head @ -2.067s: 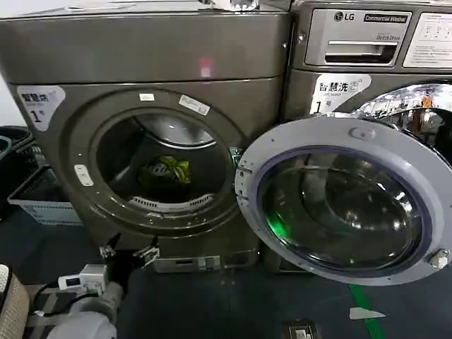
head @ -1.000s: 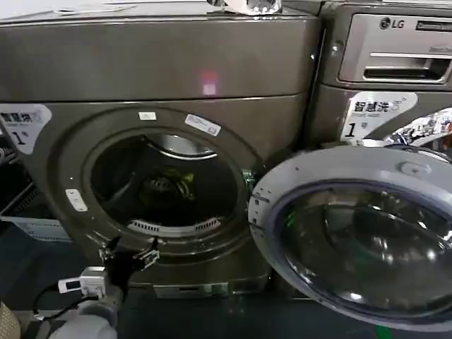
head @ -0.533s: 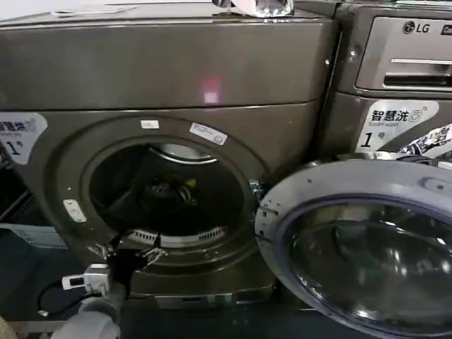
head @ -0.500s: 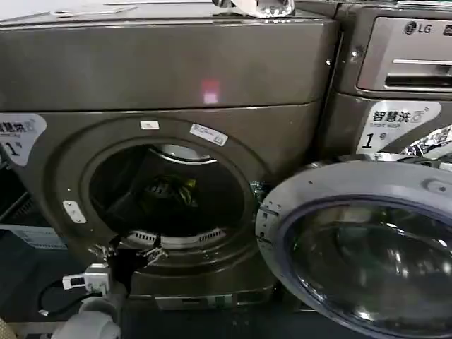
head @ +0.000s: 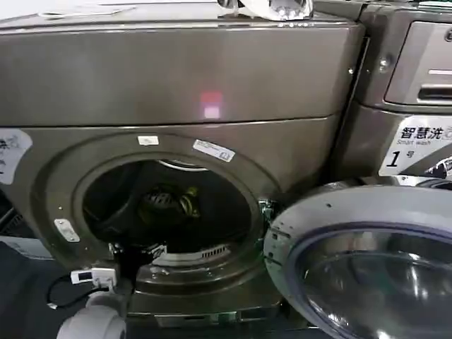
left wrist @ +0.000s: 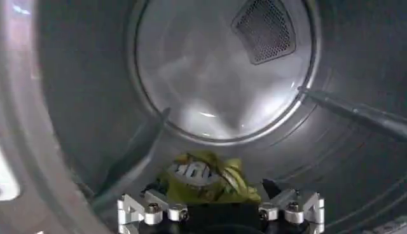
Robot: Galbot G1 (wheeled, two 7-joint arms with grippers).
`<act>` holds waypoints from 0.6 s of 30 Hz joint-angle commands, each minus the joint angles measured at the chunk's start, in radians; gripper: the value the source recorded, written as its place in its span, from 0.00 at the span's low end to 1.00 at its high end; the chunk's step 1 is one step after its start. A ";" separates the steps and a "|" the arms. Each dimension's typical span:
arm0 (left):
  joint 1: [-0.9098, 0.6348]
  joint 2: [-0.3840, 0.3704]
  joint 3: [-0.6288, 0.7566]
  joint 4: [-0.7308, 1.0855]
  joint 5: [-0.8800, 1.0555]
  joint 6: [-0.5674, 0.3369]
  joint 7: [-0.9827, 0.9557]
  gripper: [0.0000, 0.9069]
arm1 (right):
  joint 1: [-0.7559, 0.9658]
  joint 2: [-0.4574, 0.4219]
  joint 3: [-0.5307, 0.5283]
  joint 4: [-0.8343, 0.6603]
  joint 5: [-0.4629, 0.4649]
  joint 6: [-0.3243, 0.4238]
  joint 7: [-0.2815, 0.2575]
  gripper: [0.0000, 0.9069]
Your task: Grasp the clothes from the dryer.
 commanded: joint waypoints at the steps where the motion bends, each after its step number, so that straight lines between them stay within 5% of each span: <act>1: -0.003 -0.001 0.003 0.002 0.001 0.049 -0.001 1.00 | 0.000 0.001 0.000 0.000 0.000 0.001 0.000 1.00; 11: -0.059 -0.014 0.034 0.053 0.091 0.049 -0.011 1.00 | 0.006 0.007 -0.021 0.004 -0.021 0.013 -0.007 1.00; 18: -0.190 -0.037 0.078 0.249 0.198 -0.034 -0.002 1.00 | 0.006 0.005 -0.029 0.005 -0.023 0.023 -0.009 1.00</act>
